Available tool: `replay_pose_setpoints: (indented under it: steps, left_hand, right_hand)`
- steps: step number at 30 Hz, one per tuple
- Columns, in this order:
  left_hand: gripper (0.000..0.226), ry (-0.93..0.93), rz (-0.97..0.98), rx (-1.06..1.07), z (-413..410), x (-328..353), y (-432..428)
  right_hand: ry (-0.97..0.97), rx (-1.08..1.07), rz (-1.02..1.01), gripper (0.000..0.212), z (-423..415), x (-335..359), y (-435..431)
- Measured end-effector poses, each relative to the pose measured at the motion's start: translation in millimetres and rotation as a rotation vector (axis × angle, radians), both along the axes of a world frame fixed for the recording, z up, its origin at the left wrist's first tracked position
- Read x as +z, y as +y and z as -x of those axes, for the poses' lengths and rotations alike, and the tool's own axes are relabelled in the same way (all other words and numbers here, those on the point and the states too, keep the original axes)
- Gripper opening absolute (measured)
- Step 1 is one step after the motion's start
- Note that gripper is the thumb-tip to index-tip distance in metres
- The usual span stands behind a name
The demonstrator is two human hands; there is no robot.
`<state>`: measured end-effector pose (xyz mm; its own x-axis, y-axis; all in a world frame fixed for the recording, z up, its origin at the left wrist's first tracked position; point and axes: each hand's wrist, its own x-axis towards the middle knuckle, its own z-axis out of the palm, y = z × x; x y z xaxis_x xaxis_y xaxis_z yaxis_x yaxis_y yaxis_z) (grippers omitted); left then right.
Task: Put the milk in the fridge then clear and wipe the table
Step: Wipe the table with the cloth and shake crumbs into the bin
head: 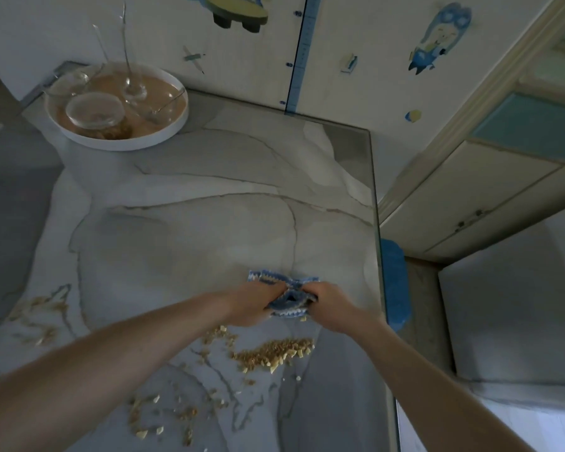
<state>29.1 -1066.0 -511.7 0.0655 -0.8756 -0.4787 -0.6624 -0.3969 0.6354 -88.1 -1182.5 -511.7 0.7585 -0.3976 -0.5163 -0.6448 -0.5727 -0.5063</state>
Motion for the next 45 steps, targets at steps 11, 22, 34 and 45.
replay_pose_setpoints:
  steps: [11,22,34,45]
  left_hand:
    - [0.021,0.045,0.235,0.515,-16.2,87.9,99.9]
    - [0.032,-0.18,0.268,0.89,-145.7,94.7,275.8]
    - [0.059,-0.234,0.279,1.019,-243.3,-3.3,358.5]
    - [0.062,-0.124,0.067,0.924,-180.8,-33.3,325.0]
  right_hand:
    - [-0.256,0.165,-0.006,0.026,-51.7,95.5,58.6]
    - [-0.425,0.552,0.0,0.027,-251.1,89.5,215.8]
    - [-0.33,0.691,-0.122,0.034,-382.8,1.8,307.3]
    - [-0.226,0.892,-0.019,0.037,-320.5,-1.3,281.7]
